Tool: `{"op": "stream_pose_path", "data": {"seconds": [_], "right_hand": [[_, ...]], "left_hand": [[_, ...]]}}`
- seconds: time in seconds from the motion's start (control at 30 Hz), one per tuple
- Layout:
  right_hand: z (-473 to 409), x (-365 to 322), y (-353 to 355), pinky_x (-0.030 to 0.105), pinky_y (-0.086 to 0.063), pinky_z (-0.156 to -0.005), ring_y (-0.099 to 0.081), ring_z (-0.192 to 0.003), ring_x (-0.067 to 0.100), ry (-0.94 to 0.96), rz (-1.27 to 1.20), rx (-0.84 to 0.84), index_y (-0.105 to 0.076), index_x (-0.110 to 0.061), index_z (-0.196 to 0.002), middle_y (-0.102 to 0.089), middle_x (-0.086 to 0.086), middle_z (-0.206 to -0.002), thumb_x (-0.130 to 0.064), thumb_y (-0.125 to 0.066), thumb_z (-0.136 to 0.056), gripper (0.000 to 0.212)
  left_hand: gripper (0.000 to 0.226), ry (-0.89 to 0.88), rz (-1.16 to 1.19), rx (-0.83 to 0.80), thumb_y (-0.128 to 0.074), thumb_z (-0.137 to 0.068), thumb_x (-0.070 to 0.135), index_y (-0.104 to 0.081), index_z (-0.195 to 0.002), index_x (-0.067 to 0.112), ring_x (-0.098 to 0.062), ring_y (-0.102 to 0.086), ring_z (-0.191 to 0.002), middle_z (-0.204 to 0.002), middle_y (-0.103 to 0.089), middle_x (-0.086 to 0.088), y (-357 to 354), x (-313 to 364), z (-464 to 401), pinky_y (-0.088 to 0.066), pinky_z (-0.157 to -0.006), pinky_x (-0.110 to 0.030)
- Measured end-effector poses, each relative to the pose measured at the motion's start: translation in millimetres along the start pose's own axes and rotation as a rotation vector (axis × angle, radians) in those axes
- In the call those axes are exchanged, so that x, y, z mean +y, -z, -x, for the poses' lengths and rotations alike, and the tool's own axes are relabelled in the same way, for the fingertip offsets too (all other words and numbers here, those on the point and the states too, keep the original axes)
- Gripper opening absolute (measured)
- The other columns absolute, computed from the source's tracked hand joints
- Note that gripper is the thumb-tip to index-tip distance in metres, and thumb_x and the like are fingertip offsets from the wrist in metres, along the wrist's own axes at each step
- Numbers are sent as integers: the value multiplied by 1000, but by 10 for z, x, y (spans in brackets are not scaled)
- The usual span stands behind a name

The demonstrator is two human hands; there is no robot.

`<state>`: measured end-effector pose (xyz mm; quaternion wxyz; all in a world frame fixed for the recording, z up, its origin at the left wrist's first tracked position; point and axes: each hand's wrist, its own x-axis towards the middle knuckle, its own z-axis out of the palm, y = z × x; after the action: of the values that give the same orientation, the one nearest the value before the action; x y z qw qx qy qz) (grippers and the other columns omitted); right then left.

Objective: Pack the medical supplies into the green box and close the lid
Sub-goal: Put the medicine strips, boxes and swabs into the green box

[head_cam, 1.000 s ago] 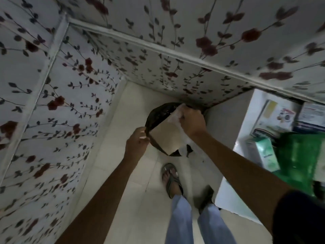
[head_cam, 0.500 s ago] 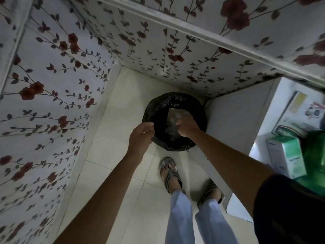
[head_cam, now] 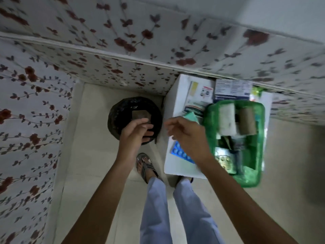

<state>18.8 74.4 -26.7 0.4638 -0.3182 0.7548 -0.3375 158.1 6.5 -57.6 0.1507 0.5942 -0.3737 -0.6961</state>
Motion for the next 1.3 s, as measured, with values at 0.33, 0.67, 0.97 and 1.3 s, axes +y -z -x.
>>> {"op": "stream_pose_path", "data": {"seconds": [0.33, 0.67, 0.97, 1.3], "right_hand": [[633, 397, 1900, 25, -48, -62, -60, -61, 9, -127, -188, 299, -67, -28, -79, -67, 2, -74, -4, -53, -88, 29], [711, 1117, 2357, 14, -48, -53, -61, -54, 3, -216, -225, 495, -68, -14, -89, -67, 1, -73, 0, -47, -84, 25], [838, 1820, 1967, 39, -44, -87, -57, -104, 38, -546, 452, 277, -47, -4, -122, -57, 23, -117, -27, -72, -75, 59], [765, 1860, 1748, 43, -40, -87, -45, -109, 40, -652, 633, 313, -49, -3, -114, -57, 22, -113, -36, -66, -78, 52]], "left_hand": [[25, -204, -659, 50, -61, -80, 8, -61, -105, 13, -26, -59, -100, -108, -63, -10, -1054, -377, 475, -47, -84, -33], [75, -66, -1123, 281, -85, -54, 33, -44, -105, -4, -42, -45, -107, -114, -46, -27, -1348, -724, 245, -44, -77, -47], [29, -66, -778, 271, -73, -71, 15, -56, -92, 4, -30, -61, -83, -86, -63, -11, -1171, -600, 361, -46, -71, -36], [24, 0, -425, 211, -76, -70, 11, -61, -88, 6, -16, -62, -70, -69, -69, 5, -1021, -482, 528, -49, -66, -30]]}}
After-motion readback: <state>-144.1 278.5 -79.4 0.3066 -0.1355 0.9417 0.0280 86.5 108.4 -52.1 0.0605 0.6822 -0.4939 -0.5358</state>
